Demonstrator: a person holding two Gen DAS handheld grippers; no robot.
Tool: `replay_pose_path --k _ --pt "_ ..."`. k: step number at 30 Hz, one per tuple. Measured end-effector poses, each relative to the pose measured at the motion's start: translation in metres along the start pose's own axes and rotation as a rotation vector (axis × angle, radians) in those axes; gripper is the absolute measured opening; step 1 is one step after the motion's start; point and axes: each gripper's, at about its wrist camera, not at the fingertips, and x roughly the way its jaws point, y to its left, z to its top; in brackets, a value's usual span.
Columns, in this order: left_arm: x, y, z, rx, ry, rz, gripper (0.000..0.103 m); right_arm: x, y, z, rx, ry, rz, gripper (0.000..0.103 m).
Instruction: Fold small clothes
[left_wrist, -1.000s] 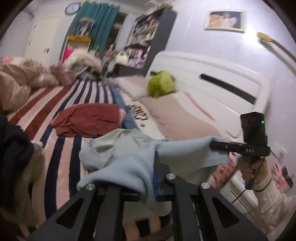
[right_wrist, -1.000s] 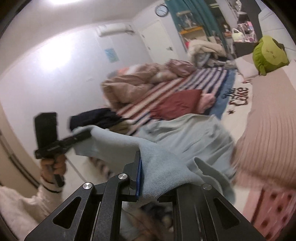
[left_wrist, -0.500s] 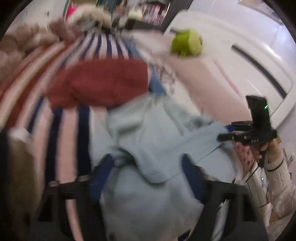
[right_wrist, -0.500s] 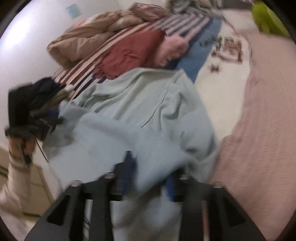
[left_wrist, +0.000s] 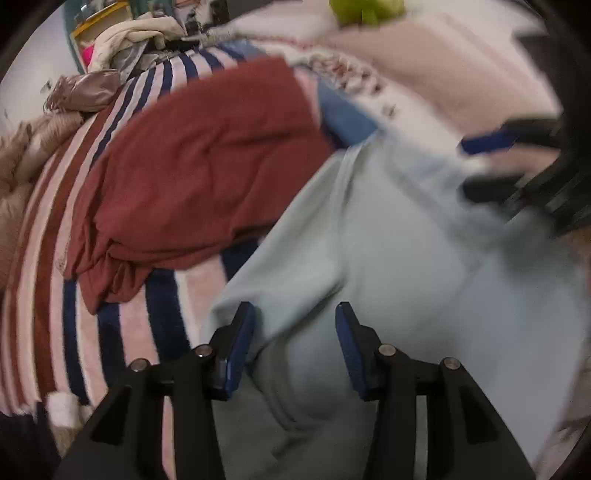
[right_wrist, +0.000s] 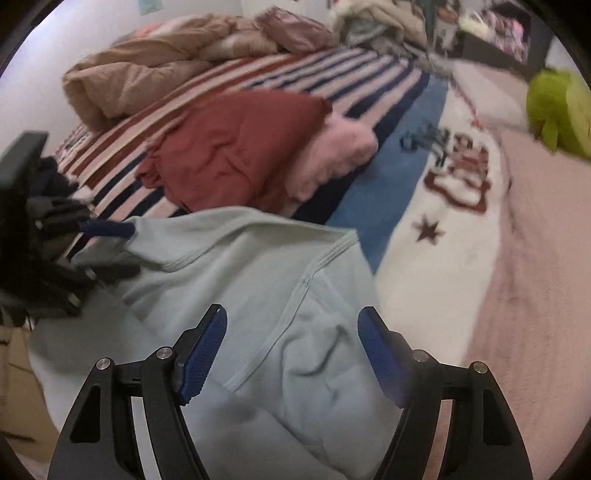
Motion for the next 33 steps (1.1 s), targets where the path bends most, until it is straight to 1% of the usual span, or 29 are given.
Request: replay_pose_path --k 1,2,3,4,6,7,8,9,11,12,15,16,17,18,19,20,21,22,23,24,25,26,27,28,29,30,31,32,33 --pt "0.005 0.0 -0.001 0.019 0.015 0.021 0.04 0.001 -0.002 -0.002 0.009 -0.003 0.017 0.07" --pt "0.006 0.001 -0.002 0.025 0.006 0.02 0.034 0.0 -0.003 -0.003 0.006 -0.006 0.017 0.07" --pt "0.003 0.004 -0.001 0.017 -0.013 0.013 0.009 0.0 -0.003 -0.003 0.003 -0.008 0.012 0.07" --pt "0.001 0.008 0.001 0.002 -0.022 0.015 0.004 -0.002 -0.004 -0.003 0.001 -0.015 0.006 0.07" --pt "-0.01 0.024 0.007 -0.075 -0.096 0.03 0.004 -0.008 -0.005 -0.002 0.006 -0.036 0.01 0.07" --pt "-0.017 0.037 0.011 -0.137 -0.13 0.021 0.004 -0.012 -0.005 -0.002 0.013 -0.05 0.016 0.07" --pt "-0.022 0.054 0.016 -0.218 -0.16 0.002 0.004 -0.016 -0.005 -0.002 0.018 -0.062 0.021 0.07" --pt "-0.022 0.066 0.019 -0.253 -0.168 0.003 0.004 -0.02 -0.006 -0.002 0.024 -0.075 0.028 0.07" --pt "-0.013 0.08 0.026 -0.263 -0.165 0.073 0.004 -0.027 -0.005 -0.004 0.03 -0.092 0.034 0.07" --pt "-0.004 0.087 0.029 -0.284 -0.147 0.085 0.004 -0.03 -0.006 -0.006 0.033 -0.098 0.028 0.07" --pt "0.024 0.095 0.027 -0.339 -0.058 0.004 0.01 -0.036 -0.014 -0.012 0.05 -0.095 0.014 0.07" --pt "0.021 0.094 0.024 -0.334 -0.06 0.002 0.019 -0.04 -0.018 -0.014 0.059 -0.098 0.013 0.07" --pt "0.011 0.092 0.018 -0.317 -0.081 0.0 0.026 -0.046 -0.023 -0.017 0.07 -0.105 0.019 0.07" --pt "0.002 0.091 0.012 -0.304 -0.104 -0.007 0.046 -0.055 -0.027 -0.021 0.078 -0.119 0.04 0.07" --pt "-0.016 0.089 0.003 -0.287 -0.144 -0.02 0.062 -0.062 -0.029 -0.024 0.074 -0.127 0.062 0.07" --pt "-0.029 0.087 -0.003 -0.271 -0.171 -0.031 0.066 -0.069 -0.029 -0.028 0.059 -0.128 0.088 0.071" --pt "-0.048 0.08 -0.014 -0.238 -0.206 -0.056 0.066 -0.076 -0.027 -0.033 0.032 -0.122 0.115 0.071" --pt "-0.062 0.074 -0.023 -0.203 -0.22 -0.091 0.066 -0.083 -0.023 -0.038 -0.006 -0.119 0.129 0.071" --pt "-0.072 0.07 -0.031 -0.169 -0.23 -0.125 0.067 -0.089 -0.016 -0.045 -0.057 -0.112 0.129 0.073" --pt "-0.083 0.059 -0.042 -0.112 -0.236 -0.168 0.07 -0.091 -0.01 -0.049 -0.106 -0.102 0.119 0.074" --pt "-0.086 0.049 -0.049 -0.069 -0.227 -0.19 0.075 -0.09 -0.004 -0.053 -0.146 -0.091 0.104 0.075" --pt "-0.087 0.036 -0.058 -0.012 -0.205 -0.206 0.077 -0.087 0.002 -0.057 -0.187 -0.074 0.083 0.075" --pt "-0.082 0.021 -0.056 0.021 -0.181 -0.211 0.081 -0.08 0.007 -0.062 -0.219 -0.049 0.056 0.075" --pt "-0.078 0.013 -0.061 0.048 -0.159 -0.216 0.083 -0.068 0.011 -0.065 -0.238 -0.012 0.024 0.075" --pt "-0.072 0.007 -0.064 0.063 -0.147 -0.205 0.083 -0.056 0.013 -0.068 -0.249 0.018 -0.012 0.075" --pt "-0.065 0.004 -0.068 0.063 -0.132 -0.166 0.083 -0.044 0.014 -0.072 -0.263 0.04 -0.055 0.075" --pt "-0.058 0.002 -0.068 0.047 -0.12 -0.141 0.081 -0.037 0.016 -0.073 -0.274 0.048 -0.08 0.074" --pt "-0.053 0.002 -0.068 0.022 -0.115 -0.133 0.077 -0.03 0.016 -0.075 -0.285 0.042 -0.114 0.06" --pt "-0.051 0.002 -0.067 0.009 -0.122 -0.137 0.058 -0.027 0.015 -0.075 -0.282 0.032 -0.133 0.047"
